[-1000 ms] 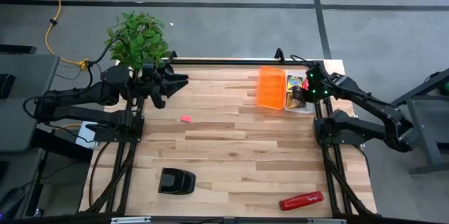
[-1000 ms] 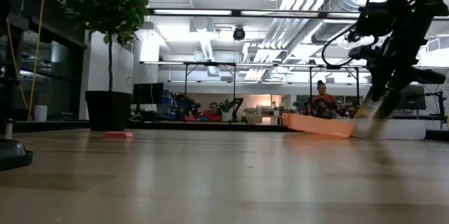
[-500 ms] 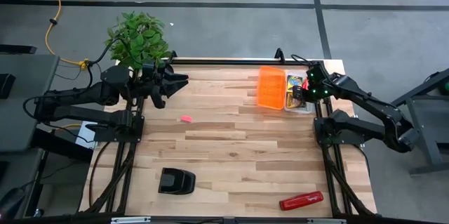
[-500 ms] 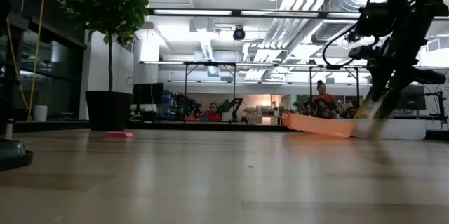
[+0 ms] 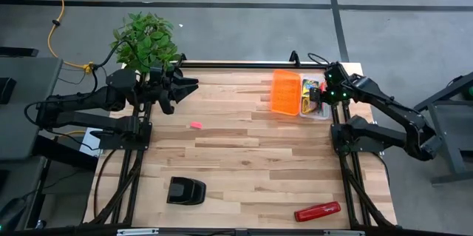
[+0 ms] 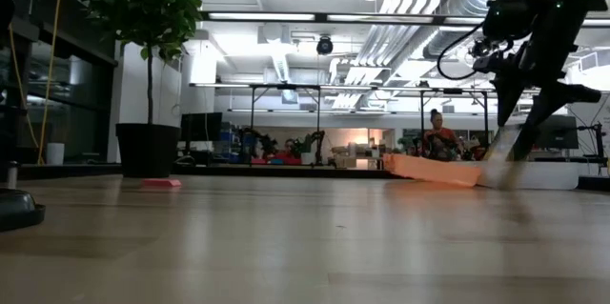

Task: Pack school essentials
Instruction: Put the yellow crayon box into the orange supply box, then put the pink eraser into the orange supply box

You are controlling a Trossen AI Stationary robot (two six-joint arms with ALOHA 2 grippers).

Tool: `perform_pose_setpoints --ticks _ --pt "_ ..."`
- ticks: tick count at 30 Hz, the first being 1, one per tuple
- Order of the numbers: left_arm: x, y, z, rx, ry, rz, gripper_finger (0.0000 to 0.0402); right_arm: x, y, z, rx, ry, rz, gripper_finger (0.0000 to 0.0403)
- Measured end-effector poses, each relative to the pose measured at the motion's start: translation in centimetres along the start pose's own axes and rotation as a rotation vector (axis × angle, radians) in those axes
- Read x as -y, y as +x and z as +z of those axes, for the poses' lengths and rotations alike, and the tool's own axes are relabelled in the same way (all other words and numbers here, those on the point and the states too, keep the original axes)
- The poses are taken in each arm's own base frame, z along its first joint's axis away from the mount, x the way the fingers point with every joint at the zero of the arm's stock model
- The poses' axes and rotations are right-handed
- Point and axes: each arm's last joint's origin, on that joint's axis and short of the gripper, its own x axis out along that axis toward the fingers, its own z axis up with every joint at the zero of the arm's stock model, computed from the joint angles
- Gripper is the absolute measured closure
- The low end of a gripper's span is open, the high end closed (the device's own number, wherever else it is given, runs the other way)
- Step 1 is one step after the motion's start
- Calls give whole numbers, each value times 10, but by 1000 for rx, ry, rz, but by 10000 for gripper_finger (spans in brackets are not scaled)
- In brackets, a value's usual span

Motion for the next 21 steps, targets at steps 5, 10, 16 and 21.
perform_pose_setpoints --ticks 5,10,16,21 --pt "0 0 0 0 0 0 270 -1 -14 1 -2 -46 -54 208" --pt "0 0 0 0 1 0 270 -3 -27 3 0 -88 -86 208" --pt "0 0 0 0 1 -1 270 -9 -43 5 62 -120 2 208" --pt "0 0 0 0 3 0 270 -22 -51 0 208 -211 327 208"
